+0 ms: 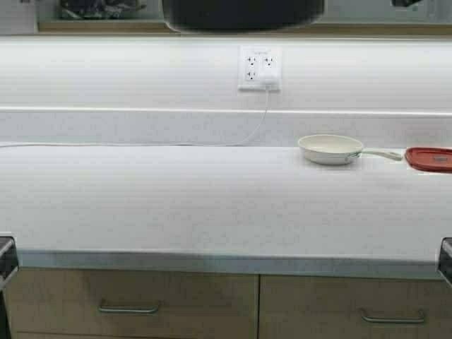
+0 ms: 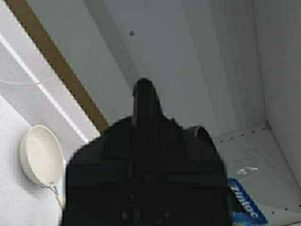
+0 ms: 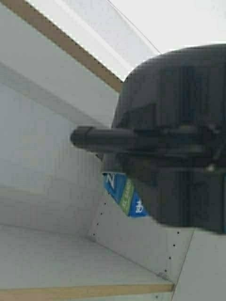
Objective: Open the cabinet, put the pot inside, then close it
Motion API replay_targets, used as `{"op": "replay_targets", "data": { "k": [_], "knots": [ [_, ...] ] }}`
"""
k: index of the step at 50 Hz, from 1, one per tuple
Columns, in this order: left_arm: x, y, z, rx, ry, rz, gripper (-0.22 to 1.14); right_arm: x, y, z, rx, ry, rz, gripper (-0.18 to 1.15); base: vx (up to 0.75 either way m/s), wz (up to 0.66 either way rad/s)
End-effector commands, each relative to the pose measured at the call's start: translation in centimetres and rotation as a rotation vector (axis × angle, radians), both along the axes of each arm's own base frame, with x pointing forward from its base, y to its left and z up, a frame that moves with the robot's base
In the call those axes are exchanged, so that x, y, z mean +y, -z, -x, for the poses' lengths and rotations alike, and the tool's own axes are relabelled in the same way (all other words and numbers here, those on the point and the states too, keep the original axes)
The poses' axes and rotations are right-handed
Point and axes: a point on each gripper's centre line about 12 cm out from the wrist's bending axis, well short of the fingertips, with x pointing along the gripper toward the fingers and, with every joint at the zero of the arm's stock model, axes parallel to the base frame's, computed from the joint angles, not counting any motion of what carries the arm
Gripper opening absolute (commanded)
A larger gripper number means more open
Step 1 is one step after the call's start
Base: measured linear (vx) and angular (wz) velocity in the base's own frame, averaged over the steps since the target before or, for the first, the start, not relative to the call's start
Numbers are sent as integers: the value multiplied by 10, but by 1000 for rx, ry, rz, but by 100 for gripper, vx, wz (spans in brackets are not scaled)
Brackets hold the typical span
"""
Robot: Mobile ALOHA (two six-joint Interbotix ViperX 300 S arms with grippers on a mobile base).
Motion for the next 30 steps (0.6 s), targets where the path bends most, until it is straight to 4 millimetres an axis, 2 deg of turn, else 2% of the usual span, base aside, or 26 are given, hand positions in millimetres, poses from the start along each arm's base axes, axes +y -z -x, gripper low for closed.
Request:
{"op": "replay_targets", "data": {
  "k": [1, 8, 16, 23, 30],
  "knots": [
    [-19, -54, -3, -99, 39, 4, 2, 7, -45, -6, -77, -11, 3, 7, 2, 0],
    [-27, -75, -24, -111, 33, -4, 2, 10, -64, -23, -71, 3, 8, 7, 3, 0],
    [-36, -85, -51, -107, 24, 9, 2, 14, -78, -45, -68, 13, -2, 7, 5, 1],
    [-41, -92, -64, -107, 19, 22, 2, 16, -81, -59, -53, 21, 5, 7, 5, 0],
    [-42, -93, -67, -110, 17, 6, 2, 17, -74, -66, -32, 22, 10, 7, 8, 0]
  ]
}}
